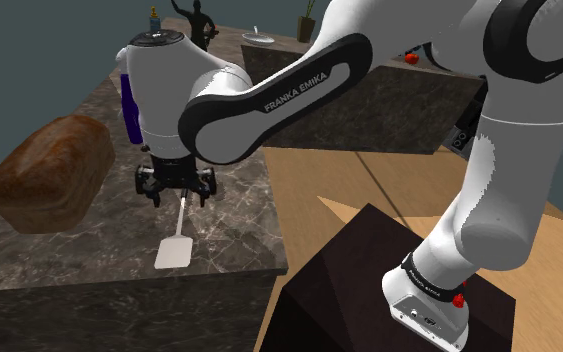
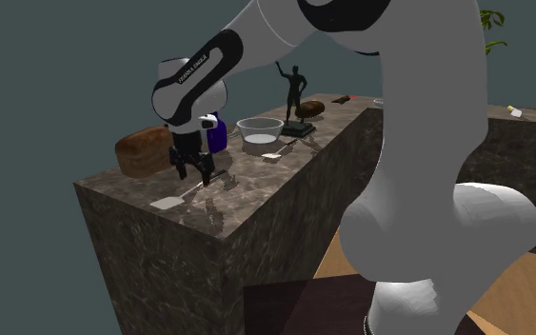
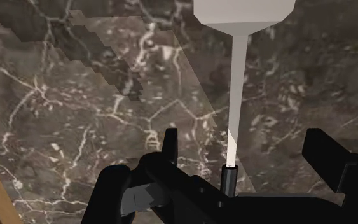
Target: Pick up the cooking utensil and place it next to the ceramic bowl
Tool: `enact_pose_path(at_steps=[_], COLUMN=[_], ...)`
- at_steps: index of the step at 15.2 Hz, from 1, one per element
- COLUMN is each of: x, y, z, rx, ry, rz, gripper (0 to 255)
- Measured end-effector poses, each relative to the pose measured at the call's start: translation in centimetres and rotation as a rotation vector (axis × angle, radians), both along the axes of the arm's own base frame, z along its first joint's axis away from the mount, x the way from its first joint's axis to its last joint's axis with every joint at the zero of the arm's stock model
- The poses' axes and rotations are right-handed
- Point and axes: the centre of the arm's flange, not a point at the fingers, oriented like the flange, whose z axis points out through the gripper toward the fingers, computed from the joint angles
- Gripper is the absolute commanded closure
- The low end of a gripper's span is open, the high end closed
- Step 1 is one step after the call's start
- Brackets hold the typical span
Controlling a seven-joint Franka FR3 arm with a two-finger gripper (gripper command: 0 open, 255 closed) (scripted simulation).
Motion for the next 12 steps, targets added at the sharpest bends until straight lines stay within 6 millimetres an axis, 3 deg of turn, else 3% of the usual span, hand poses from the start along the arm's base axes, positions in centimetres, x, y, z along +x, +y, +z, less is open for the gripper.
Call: enact_pose_path(at_steps=[7,8,12], x=[0.05,0.05,0.05], y=[-0.18,-0.18,-0.18], z=[-0.84,-0.84,-0.84], rx=[0.000,0.000,0.000], ry=[0.000,0.000,0.000], rz=[0.000,0.000,0.000], gripper=[0,255,255])
